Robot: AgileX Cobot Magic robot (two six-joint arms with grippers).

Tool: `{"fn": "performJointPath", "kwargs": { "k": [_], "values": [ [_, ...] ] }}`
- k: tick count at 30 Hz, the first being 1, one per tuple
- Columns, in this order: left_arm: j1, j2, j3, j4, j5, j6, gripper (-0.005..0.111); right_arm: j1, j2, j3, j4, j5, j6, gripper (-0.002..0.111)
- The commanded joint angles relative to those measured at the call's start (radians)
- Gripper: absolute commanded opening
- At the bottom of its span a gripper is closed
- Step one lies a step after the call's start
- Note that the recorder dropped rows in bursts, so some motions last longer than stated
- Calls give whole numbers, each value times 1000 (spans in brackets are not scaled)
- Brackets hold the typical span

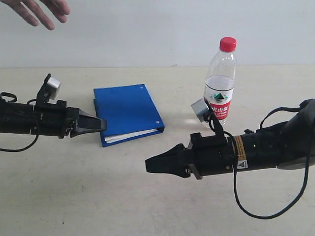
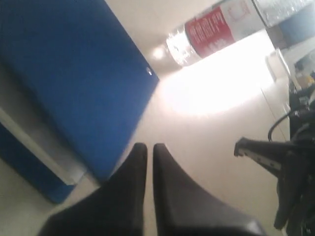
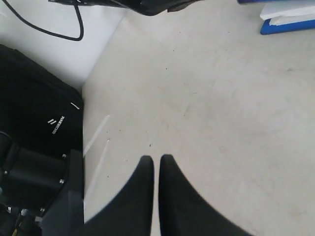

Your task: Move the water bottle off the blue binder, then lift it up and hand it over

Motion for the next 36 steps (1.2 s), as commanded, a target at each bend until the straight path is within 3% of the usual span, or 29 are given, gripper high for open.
{"fn": "performJointPath", "kwargs": {
  "k": [1,6,11,15,17,19,23,28,36],
  "values": [
    [0,-46,26,128,29,-26,4,-3,-26,3,-36,-17,-16,0],
    [0,-135,130,93,-65,-18,4,-3,-67,3,-42,-17,-18,0],
    [0,-171,130,6,-121,3,6,-3,-81,3,-40,-17,-11,0],
    [-6,-169,79,-112,-166,89,31,-3,-81,3,-43,-17,-6,0],
    [-22,-169,35,-148,-254,98,48,-3,-81,3,-46,-17,-8,0],
    [-42,-161,-21,-148,-362,92,56,-3,-81,3,-45,-17,-13,0],
    [-102,-116,-147,-148,-582,83,56,-1,-81,3,-46,-17,-17,0],
    [-164,-27,-300,-148,-724,66,56,40,-81,3,-62,-17,-15,0],
    [-174,165,-544,-131,-740,-108,48,133,-83,3,-111,20,-90,0]
  ]
}}
